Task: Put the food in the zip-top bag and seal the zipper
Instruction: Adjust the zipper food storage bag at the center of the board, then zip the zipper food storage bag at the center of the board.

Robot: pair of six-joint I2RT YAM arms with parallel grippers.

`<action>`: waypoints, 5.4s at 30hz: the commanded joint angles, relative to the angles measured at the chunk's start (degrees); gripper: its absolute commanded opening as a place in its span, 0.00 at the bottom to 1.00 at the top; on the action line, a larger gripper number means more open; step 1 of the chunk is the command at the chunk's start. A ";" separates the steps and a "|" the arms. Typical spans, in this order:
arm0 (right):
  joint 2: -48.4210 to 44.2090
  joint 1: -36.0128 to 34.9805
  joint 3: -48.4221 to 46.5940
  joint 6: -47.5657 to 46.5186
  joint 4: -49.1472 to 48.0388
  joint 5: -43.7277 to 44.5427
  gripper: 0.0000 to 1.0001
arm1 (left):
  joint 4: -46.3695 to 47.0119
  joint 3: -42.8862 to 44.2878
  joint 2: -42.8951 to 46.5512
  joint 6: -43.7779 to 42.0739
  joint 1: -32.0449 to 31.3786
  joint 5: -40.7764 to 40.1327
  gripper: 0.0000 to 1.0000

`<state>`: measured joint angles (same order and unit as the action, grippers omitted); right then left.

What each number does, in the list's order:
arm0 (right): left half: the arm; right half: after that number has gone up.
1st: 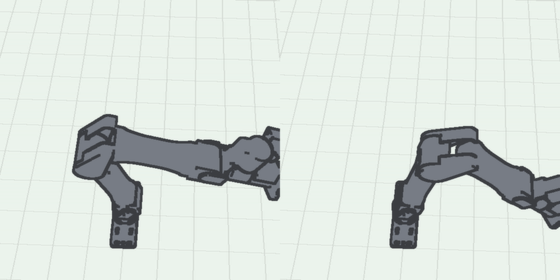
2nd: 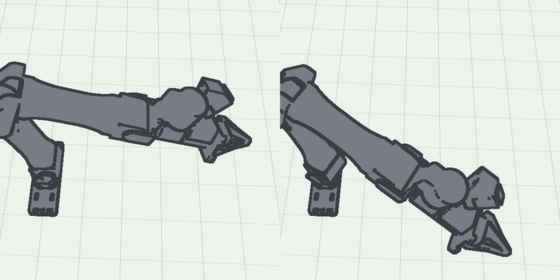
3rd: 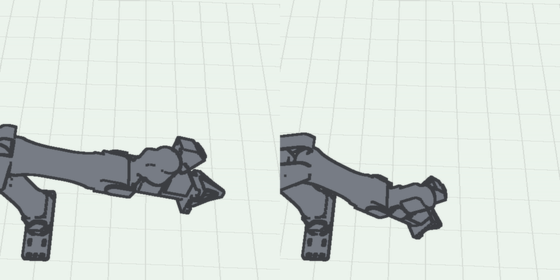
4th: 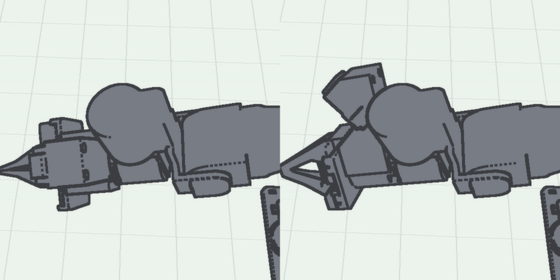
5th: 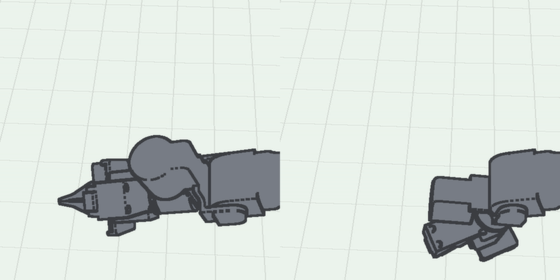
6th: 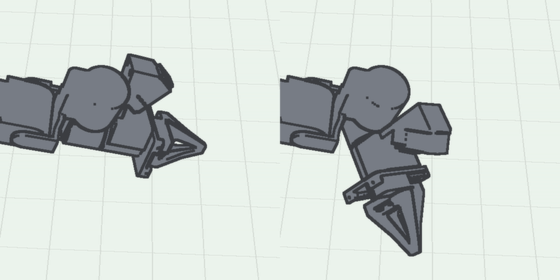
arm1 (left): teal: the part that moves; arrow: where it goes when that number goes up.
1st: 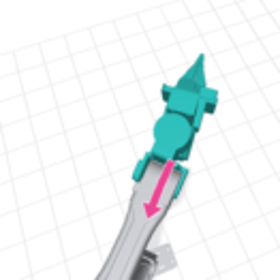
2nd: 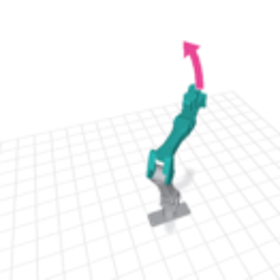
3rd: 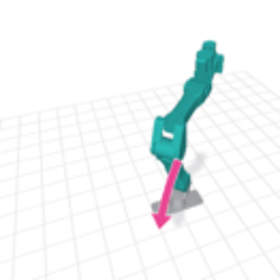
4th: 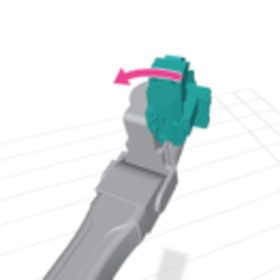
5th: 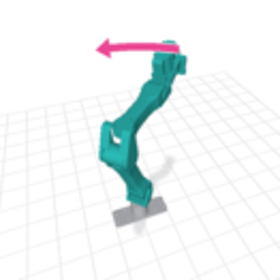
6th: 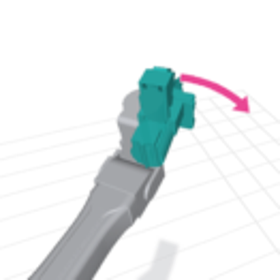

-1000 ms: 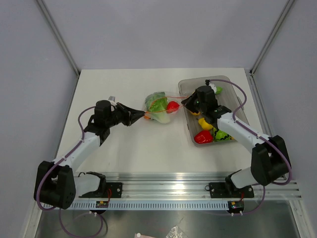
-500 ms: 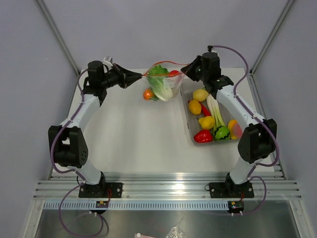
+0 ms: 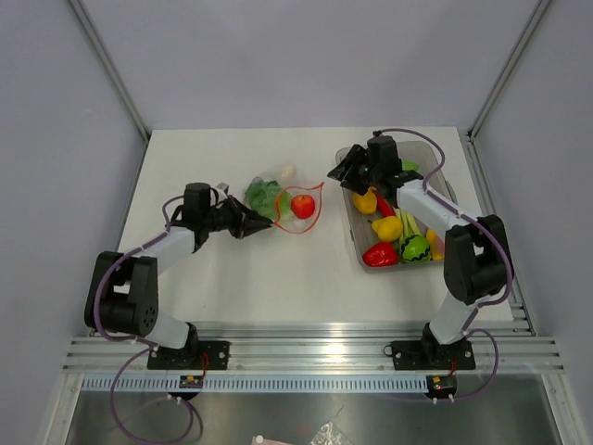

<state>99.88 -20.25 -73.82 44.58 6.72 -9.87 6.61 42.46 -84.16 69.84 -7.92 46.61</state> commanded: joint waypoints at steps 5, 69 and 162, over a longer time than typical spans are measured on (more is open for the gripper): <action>-16.27 -4.61 5.34 1.12 4.18 2.65 0.57 | 4.47 -3.25 6.02 -1.90 -4.38 -0.02 0.00; -14.55 -17.98 4.05 -14.34 16.40 12.15 0.63 | -3.53 -7.13 18.24 -5.95 -4.29 -2.14 0.00; -1.61 -32.13 8.69 30.48 -14.64 16.10 0.36 | -8.19 -5.98 17.10 -16.32 4.58 2.87 0.00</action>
<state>97.95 -52.10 -63.20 75.16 -8.32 1.72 -3.31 36.80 -69.34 53.95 -3.20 48.18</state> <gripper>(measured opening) 0.388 0.034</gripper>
